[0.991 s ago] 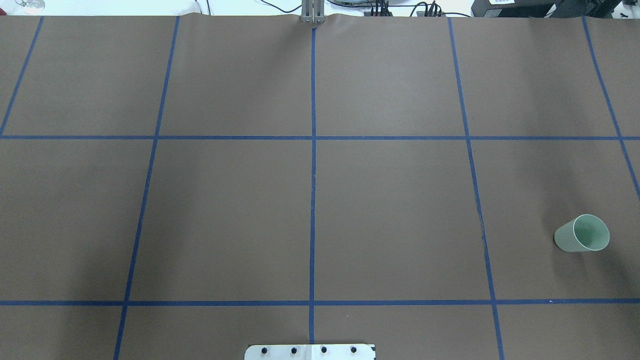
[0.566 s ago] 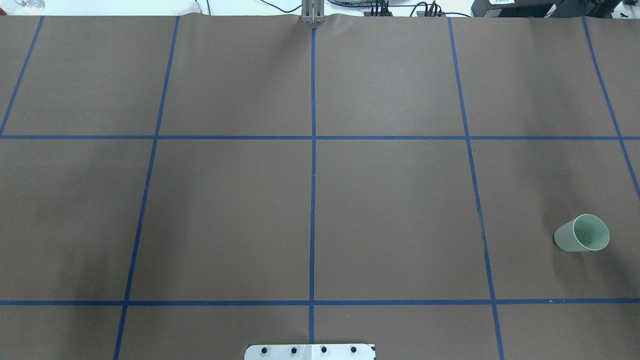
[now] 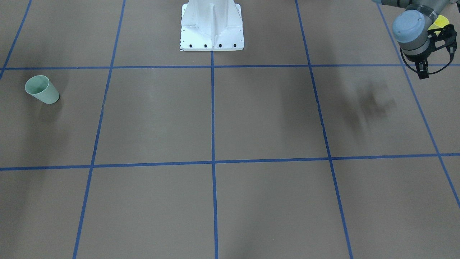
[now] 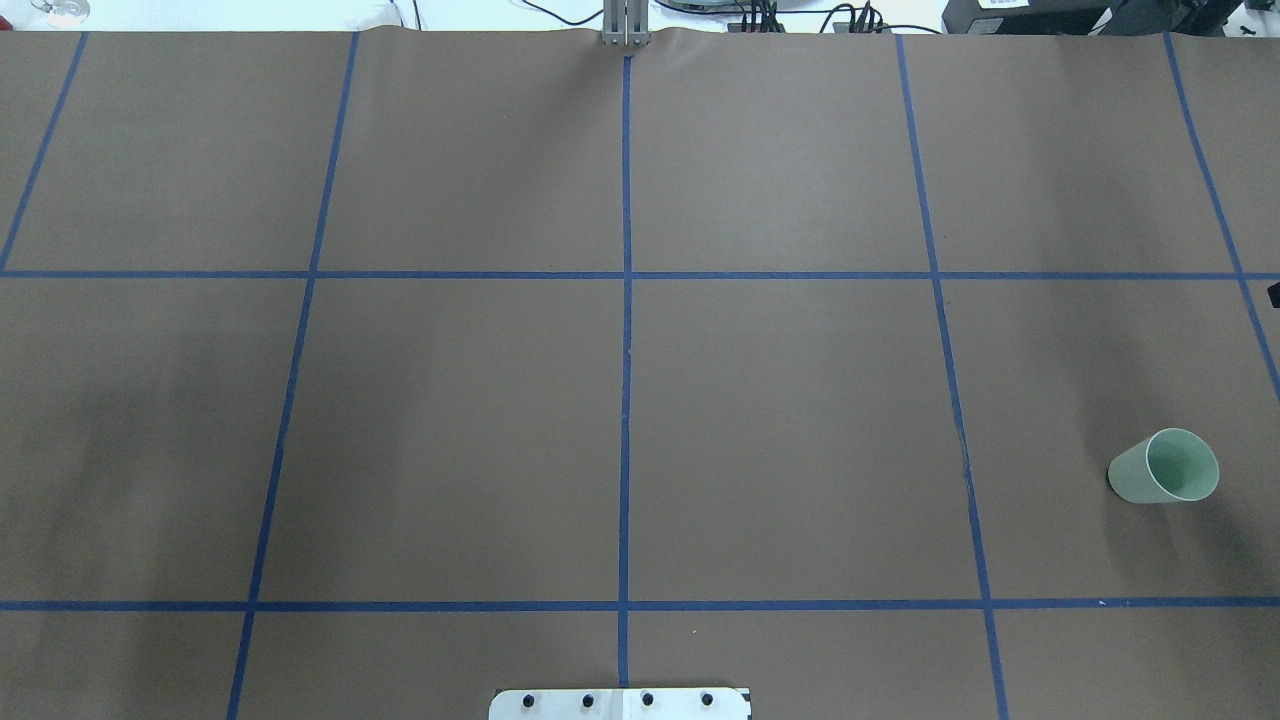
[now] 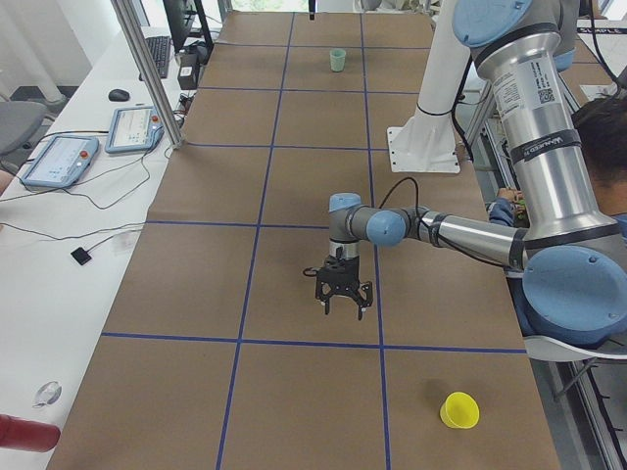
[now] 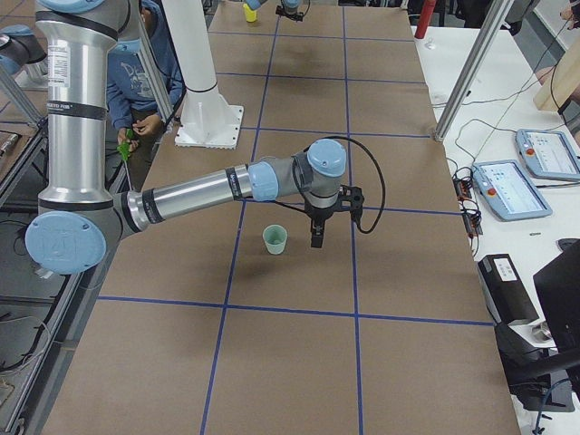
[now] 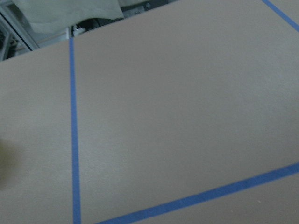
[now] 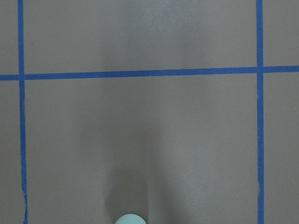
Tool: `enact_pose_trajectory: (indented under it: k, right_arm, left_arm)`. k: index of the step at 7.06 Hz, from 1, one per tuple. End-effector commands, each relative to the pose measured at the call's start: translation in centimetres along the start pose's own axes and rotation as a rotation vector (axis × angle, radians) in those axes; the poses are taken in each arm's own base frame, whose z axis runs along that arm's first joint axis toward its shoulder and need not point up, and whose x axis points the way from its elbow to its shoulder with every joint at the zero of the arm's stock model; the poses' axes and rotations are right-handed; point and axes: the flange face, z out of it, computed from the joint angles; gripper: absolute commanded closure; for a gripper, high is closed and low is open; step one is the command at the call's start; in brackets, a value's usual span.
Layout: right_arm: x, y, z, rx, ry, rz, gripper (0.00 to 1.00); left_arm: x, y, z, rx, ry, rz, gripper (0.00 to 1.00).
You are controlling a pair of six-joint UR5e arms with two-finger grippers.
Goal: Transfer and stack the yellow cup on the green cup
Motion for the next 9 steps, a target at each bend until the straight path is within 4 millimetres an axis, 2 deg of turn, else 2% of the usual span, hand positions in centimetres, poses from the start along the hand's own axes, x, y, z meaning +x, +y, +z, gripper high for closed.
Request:
enact_pose_trajectory:
  k: [1,2,3,4,5,7,9]
  right_arm:
    - [-0.2,-0.4,-0.3,0.032,0.026,-0.024,0.0]
    - [-0.5,-0.4,-0.2,0.029,0.025,-0.03,0.0]
    - [-0.7,-0.3,0.1,0.022,0.024,-0.039,0.0]
    - [-0.8,0.1,-0.1,0.025,0.025,-0.042,0.0]
    - [-0.6,0.2,-0.1,0.027,0.027,-0.044,0.0]
    - [-0.5,0.2,-0.1,0.029,0.037,-0.043,0.0]
    - [-0.4,0.4,-0.1,0.028,0.037,-0.042,0.0]
  left_arm:
    - [-2.2,1.1,6.7,0.197,-0.126,-0.133,0.01]
    - [-3.9,-1.1,10.1,0.267,-0.172,-0.181,0.01]
    - [-5.2,-2.2,11.5,0.327,-0.194,-0.251,0.01]
    - [-6.9,-1.5,11.8,0.342,-0.322,-0.284,0.01]
    - [-8.9,1.5,11.6,0.335,-0.371,-0.278,0.01]
    - [-10.7,4.2,11.7,0.339,-0.409,-0.262,0.01]
    - [-11.2,4.5,15.6,0.363,-0.397,-0.279,0.01]
